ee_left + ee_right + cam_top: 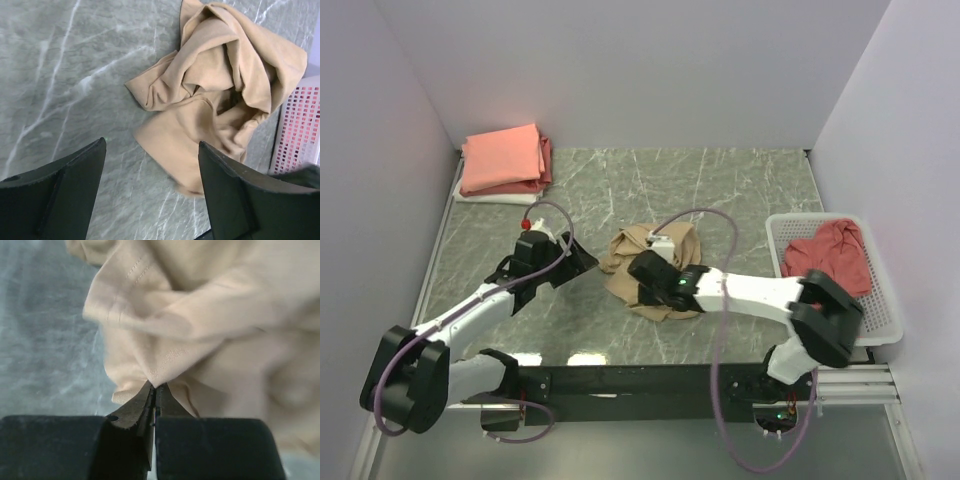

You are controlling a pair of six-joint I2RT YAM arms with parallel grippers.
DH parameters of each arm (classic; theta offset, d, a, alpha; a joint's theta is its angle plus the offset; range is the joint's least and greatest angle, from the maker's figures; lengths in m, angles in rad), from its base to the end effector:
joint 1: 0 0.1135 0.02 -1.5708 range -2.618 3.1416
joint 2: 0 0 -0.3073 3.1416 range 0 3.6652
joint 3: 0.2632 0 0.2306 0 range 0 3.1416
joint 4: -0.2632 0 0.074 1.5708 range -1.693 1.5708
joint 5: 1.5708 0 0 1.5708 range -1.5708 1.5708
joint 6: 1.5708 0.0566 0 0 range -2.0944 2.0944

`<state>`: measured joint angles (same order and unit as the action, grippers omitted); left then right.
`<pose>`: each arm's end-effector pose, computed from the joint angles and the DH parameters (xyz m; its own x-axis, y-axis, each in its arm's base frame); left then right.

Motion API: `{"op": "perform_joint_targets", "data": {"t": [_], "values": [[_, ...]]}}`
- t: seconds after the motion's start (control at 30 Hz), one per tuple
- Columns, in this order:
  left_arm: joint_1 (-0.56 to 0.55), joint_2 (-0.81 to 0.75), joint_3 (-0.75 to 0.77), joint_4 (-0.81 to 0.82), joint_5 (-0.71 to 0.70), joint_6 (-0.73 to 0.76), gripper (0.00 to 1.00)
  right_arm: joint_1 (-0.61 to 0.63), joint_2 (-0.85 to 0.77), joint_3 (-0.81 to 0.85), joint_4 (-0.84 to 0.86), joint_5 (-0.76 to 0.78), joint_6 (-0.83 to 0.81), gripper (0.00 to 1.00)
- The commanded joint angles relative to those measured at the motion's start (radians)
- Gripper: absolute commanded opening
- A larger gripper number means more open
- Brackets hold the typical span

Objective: Fold and stack the t-shirts
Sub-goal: Flatten the tshirt out

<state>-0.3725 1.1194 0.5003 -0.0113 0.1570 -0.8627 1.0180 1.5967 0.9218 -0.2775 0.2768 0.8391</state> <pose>0.1896 -0.0836 0.2331 -0.7195 -0.5243 -0.4554 -0.1067 0.7314 -0.6735 0.1779 0.2589 0.2238 -0.8331 0.0128 -0.5530 -0.1731 0.9435 0.2826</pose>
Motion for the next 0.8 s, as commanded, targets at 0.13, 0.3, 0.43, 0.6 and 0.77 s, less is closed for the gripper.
{"op": "perform_joint_targets", "data": {"t": [0.13,0.3,0.43,0.6,0.77], "values": [[-0.058,0.135,0.027,0.145,0.047,-0.022,0.76,-0.107,-0.505,-0.141,-0.238,0.197,0.034,0.0],[-0.161,0.262,0.096,0.145,-0.023,-0.004,0.76,-0.26,-0.698,-0.204,-0.322,0.179,-0.023,0.0],[-0.181,0.348,0.145,0.172,-0.017,-0.004,0.74,-0.376,-0.758,-0.206,-0.365,0.173,-0.072,0.0],[-0.219,0.393,0.181,0.183,-0.031,-0.004,0.71,-0.456,-0.787,-0.186,-0.362,0.142,-0.13,0.0],[-0.235,0.431,0.241,0.155,-0.082,0.013,0.67,-0.495,-0.759,-0.13,-0.359,0.13,-0.161,0.0]]}}
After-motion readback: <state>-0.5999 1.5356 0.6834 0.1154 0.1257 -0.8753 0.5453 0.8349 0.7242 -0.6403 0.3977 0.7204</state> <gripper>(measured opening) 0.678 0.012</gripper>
